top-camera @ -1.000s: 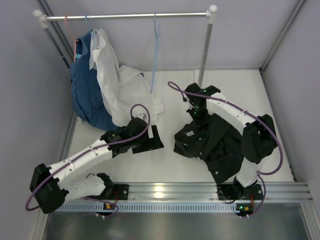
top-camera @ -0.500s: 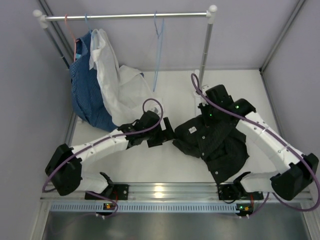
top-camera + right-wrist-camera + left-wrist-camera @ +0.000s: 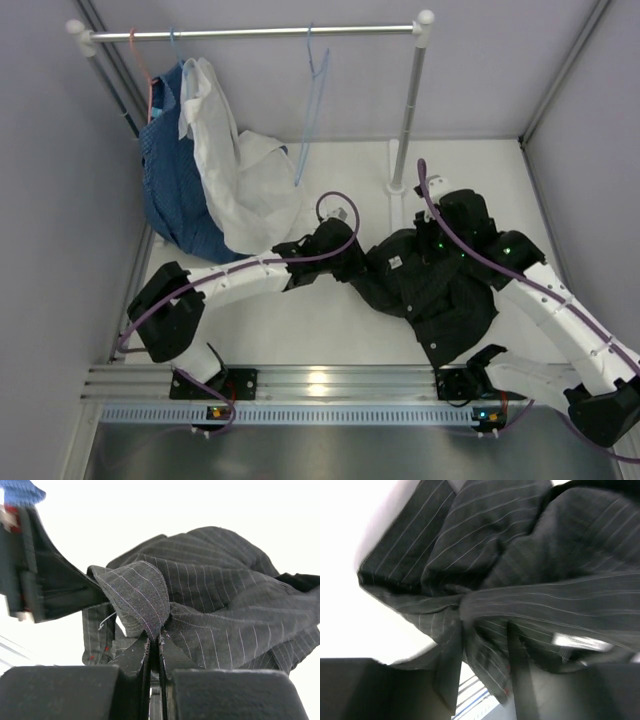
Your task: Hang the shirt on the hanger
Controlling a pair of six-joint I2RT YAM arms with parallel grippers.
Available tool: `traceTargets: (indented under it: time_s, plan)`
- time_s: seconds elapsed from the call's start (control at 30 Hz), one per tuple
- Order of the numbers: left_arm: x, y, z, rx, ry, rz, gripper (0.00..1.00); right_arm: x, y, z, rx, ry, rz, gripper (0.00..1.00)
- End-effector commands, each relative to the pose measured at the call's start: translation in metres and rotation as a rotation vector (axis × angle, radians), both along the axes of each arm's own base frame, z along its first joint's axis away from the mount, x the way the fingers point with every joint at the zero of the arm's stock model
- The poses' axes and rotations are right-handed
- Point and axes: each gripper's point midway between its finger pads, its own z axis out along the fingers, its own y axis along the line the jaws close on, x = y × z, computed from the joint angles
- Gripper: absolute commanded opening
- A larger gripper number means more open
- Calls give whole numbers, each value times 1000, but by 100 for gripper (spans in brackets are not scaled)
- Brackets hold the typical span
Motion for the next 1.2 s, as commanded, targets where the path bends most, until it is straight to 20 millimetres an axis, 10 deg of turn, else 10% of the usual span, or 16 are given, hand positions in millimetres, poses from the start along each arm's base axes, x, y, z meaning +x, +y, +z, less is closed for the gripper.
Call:
traceTargets:
  time_s: [0.0, 0.1, 0.23, 0.43, 0.5, 0.6, 0.63, 0.77, 0.83, 0.93, 1.17]
  plan:
    - [7, -18, 14, -39, -51, -9, 23, 16, 3, 38, 91, -126, -37, 0]
    - [9, -21, 35, -50, -120, -36, 0, 17, 2, 55, 116, -162, -41, 0]
    - [30, 0, 83, 35, -313, 10, 0, 18, 5, 89, 168, -228, -30, 0]
    - [40, 38, 263, 116, -785, -2, 0, -11, 33, 211, 400, -451, 189, 0]
    - [25, 50, 351, 100, -996, -19, 0, -26, 33, 270, 487, -591, 243, 0]
    - [-9, 42, 412, 185, -1213, -95, 0, -55, 29, 336, 590, -759, 326, 0]
    - [-28, 52, 460, 127, -1299, -58, 0, -63, 28, 347, 610, -790, 348, 0]
    - [-92, -7, 455, 205, -1403, -208, 0, -81, 5, 362, 619, -888, 297, 0]
    - [-91, -22, 427, 230, -1336, -214, 0, -61, -12, 335, 568, -867, 146, 0]
    - [-93, -49, 349, 194, -1169, -235, 0, -51, -50, 294, 505, -816, -82, 0]
    - [-61, -44, 141, 208, -549, -155, 0, -45, -63, 114, 409, -409, -298, 0]
